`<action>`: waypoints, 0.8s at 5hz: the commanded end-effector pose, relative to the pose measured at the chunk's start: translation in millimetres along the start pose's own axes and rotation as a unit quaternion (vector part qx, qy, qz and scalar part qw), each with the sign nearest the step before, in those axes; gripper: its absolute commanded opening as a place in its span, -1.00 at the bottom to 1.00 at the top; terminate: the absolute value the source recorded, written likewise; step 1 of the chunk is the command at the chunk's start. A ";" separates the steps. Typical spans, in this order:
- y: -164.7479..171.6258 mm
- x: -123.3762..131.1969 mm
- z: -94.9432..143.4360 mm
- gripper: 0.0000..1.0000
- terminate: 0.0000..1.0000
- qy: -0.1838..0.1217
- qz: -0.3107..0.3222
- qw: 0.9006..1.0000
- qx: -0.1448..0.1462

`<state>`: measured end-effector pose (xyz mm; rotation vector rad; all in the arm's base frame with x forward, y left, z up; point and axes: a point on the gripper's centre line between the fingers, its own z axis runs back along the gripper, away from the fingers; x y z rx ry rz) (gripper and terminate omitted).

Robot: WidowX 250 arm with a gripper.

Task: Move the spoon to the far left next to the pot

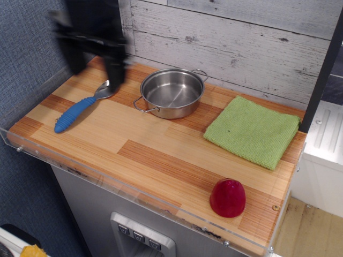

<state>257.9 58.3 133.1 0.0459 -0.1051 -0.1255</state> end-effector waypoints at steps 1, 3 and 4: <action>-24.1 15.0 8.8 1.00 -1.00 -0.032 -0.012 0.999 -0.022; -26.4 10.2 4.7 1.00 -1.00 -0.033 0.019 0.999 -0.030; -26.4 10.2 4.7 1.00 1.00 -0.033 0.019 0.999 -0.030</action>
